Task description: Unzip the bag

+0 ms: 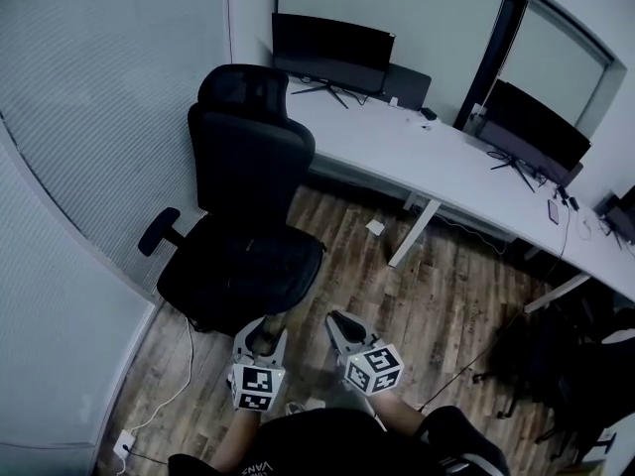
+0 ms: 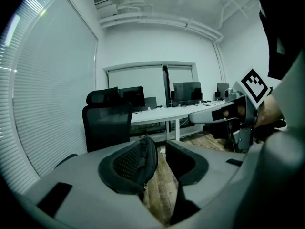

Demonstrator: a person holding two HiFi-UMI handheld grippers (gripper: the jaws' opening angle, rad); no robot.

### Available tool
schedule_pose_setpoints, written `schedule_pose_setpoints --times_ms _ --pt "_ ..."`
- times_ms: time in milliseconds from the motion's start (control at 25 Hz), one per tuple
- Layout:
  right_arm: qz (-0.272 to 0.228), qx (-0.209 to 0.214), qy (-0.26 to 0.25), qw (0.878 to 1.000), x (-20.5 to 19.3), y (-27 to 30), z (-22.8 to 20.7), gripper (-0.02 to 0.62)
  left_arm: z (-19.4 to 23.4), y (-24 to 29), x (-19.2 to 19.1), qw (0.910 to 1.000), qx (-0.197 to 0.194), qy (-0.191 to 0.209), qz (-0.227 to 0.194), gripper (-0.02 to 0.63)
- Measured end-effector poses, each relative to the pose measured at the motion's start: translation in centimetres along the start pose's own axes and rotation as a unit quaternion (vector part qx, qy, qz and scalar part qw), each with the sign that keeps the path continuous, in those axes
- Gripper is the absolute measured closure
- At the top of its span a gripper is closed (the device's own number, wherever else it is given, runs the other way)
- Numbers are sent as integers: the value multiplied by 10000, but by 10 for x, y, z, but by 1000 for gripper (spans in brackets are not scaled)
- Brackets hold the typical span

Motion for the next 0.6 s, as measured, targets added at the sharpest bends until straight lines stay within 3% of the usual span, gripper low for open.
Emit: schedule_pose_setpoints --times_ms 600 --pt "-266 150 -7 9995 37 -34 39 543 12 -62 42 9977 187 -30 -651 508"
Point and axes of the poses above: the fingertips, and each gripper's own axes: y forward along the fingers, z to its left, x out of its top, the point moved 1 cm from there along -y, backward along the fingers, and after that the axes turned 4 degrees about z, right-handed, at the moved point
